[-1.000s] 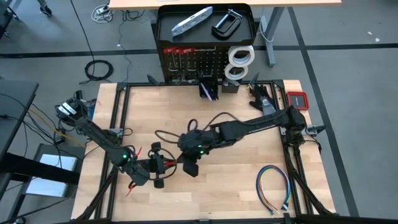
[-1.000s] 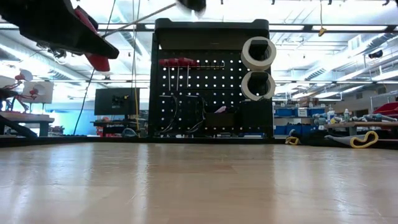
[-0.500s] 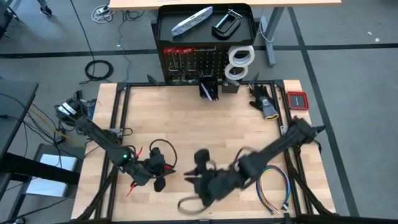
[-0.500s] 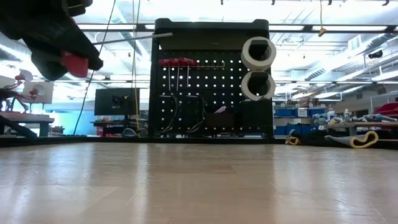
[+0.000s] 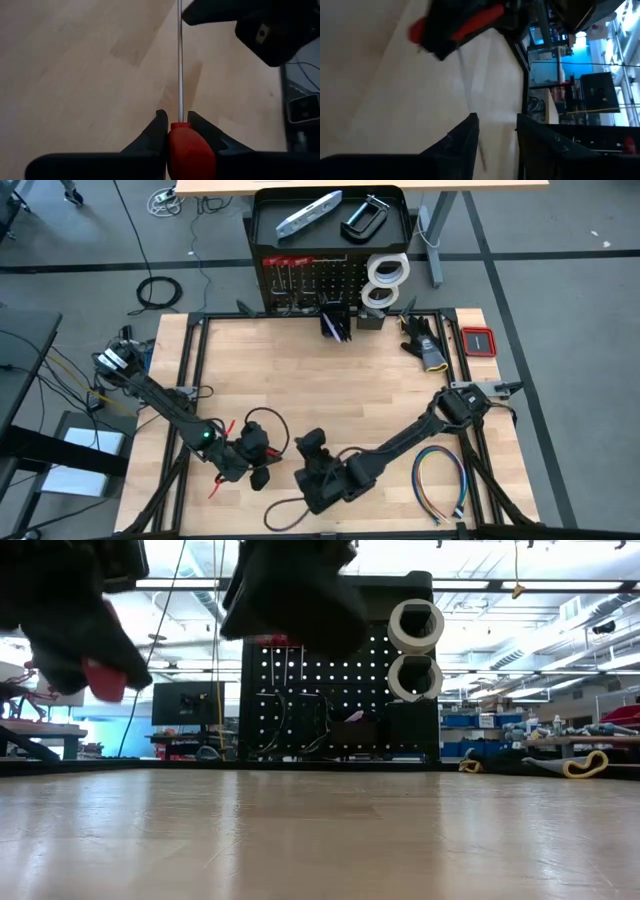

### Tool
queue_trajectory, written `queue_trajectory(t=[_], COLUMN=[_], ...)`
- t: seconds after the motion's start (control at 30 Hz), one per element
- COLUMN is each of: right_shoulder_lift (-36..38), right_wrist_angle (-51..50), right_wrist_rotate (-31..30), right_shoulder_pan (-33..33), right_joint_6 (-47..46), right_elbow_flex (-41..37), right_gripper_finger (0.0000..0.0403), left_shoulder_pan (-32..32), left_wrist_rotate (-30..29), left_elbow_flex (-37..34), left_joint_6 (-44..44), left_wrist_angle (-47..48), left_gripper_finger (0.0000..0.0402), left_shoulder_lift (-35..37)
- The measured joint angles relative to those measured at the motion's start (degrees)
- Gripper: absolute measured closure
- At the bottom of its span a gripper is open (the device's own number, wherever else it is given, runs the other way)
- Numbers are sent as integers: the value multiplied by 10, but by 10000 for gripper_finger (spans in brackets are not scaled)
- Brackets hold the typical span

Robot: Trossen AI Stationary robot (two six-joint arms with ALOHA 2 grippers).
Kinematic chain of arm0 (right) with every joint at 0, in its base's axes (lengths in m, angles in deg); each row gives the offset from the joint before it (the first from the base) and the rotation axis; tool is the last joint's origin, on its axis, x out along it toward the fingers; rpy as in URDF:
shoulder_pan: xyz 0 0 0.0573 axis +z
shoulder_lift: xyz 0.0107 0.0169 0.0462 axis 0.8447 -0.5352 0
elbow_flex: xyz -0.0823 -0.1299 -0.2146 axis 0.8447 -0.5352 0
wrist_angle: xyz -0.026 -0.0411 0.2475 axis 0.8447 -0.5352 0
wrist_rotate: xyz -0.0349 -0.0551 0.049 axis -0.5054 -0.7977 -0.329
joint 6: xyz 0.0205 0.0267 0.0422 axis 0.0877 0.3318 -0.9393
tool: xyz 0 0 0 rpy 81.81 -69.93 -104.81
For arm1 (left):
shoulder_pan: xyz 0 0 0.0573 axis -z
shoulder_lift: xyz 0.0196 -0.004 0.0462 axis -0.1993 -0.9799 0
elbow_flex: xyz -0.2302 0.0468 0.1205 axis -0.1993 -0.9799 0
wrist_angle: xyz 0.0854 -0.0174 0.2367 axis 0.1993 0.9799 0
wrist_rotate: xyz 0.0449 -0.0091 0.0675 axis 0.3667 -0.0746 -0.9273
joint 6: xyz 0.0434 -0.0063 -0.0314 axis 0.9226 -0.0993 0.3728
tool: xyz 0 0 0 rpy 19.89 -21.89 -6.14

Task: Hang tools onto peg board
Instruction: Hang the red allen wrench on the peg board

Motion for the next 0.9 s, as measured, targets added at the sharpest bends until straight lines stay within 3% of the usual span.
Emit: queue_trajectory(t=[0.23,0.57,0.9], right_shoulder_lift=[-1,-1,-1], right_wrist_angle=[-4,-116,-119], right_wrist_rotate=[84,48,48], right_shoulder_pan=[-15,-17,-18], right_joint_6=[14,-15,-17], right_elbow_flex=[0,0,0], right_gripper_finger=[262,266,310], left_shoulder_pan=[0,0,0], left_wrist_rotate=[2,13,13], left_elbow_flex=[0,0,0], left_joint_6=[-5,-4,-4], left_wrist_angle=[-5,-6,-9], left_gripper_finger=[344,344,344], left_shoulder_lift=[-14,-13,-13])
